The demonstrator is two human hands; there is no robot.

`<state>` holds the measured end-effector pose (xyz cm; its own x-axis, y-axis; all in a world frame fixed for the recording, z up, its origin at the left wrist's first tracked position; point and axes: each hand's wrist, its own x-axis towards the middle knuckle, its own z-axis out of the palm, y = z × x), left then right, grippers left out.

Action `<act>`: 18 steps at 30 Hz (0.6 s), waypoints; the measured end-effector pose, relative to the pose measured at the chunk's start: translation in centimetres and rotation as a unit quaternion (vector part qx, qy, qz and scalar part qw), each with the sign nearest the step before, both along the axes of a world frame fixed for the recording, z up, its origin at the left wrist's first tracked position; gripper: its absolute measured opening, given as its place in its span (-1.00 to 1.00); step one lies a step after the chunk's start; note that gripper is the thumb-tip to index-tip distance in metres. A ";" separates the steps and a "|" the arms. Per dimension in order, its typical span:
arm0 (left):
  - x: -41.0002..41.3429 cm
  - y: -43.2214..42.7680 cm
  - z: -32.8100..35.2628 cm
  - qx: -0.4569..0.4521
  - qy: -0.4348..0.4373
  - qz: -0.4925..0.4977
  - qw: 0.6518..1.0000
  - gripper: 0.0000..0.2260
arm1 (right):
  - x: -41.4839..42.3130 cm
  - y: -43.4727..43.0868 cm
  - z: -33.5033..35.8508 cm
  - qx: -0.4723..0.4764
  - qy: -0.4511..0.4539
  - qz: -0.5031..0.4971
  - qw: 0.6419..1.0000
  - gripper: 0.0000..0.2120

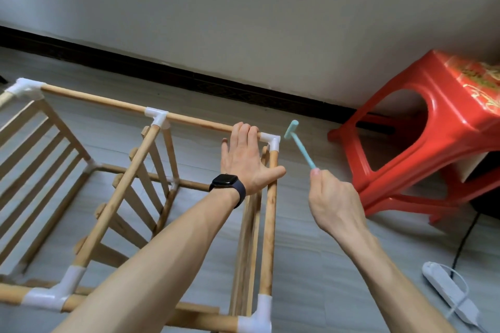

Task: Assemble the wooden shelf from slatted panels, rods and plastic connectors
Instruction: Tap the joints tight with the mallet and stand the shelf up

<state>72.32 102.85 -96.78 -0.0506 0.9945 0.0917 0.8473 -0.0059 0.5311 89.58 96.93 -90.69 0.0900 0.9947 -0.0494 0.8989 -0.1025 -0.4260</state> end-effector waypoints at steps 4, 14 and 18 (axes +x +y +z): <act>0.0 -0.2 0.8 -0.028 -0.005 -0.001 1.000 -0.08 | 0.0 -0.4 1.1 0.050 0.029 0.005 0.998 -0.57; -12.1 -1.2 6.0 -0.035 0.168 -0.096 0.980 -0.16 | -5.3 -3.6 1.2 0.035 0.084 0.035 0.995 -0.55; -20.5 -1.9 6.2 -0.091 0.209 -0.022 0.973 -0.07 | -8.8 -3.3 1.4 0.030 0.081 0.078 0.993 -0.55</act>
